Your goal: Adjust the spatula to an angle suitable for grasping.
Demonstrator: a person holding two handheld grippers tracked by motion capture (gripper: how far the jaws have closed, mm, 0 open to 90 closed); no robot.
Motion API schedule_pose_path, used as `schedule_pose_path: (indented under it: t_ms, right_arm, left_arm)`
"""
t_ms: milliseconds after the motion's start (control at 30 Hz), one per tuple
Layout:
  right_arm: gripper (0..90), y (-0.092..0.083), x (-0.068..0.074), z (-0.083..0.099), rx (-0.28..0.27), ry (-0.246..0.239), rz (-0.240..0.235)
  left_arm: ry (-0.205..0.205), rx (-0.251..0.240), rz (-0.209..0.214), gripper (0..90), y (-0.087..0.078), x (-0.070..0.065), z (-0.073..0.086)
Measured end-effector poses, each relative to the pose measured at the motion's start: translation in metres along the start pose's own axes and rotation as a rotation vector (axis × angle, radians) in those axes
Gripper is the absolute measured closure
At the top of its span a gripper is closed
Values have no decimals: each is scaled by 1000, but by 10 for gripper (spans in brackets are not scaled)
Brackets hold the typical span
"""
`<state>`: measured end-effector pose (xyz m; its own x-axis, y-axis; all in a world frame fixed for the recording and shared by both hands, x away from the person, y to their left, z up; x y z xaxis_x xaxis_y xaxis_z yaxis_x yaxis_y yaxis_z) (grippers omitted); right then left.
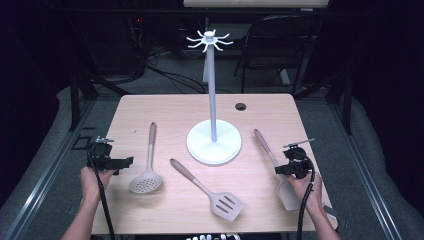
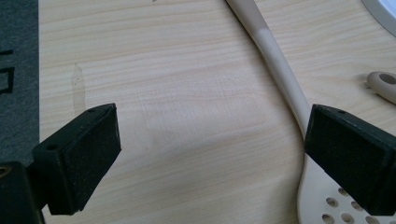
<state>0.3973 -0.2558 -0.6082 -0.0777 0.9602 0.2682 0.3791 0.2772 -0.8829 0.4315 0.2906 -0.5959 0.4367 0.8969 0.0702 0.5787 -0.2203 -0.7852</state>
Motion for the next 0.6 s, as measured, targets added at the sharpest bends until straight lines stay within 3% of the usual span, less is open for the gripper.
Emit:
schedule_pose_path:
  t_ms: [300, 600]
  right_arm:
    - [786, -9, 13, -2, -51, -24, -59]
    - [786, -18, 26, 4, -64, -93, -85]
  left_arm:
    - [4, -12, 8, 36, -2, -3, -2]
    - [28, -33, 27, 36, -6, -13, -9]
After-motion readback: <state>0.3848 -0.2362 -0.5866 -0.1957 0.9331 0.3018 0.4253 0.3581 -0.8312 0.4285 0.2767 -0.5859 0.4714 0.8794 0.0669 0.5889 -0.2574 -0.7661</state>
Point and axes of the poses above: each handheld gripper's, and its own axes: y roughly forward along the jaws, z roughly out of its underside, x roughly to its left, the point moved 9 cm from there along y, roughly forward along the jaws, and after that the axes turned 13 degrees about y, right-handed, at the moved point
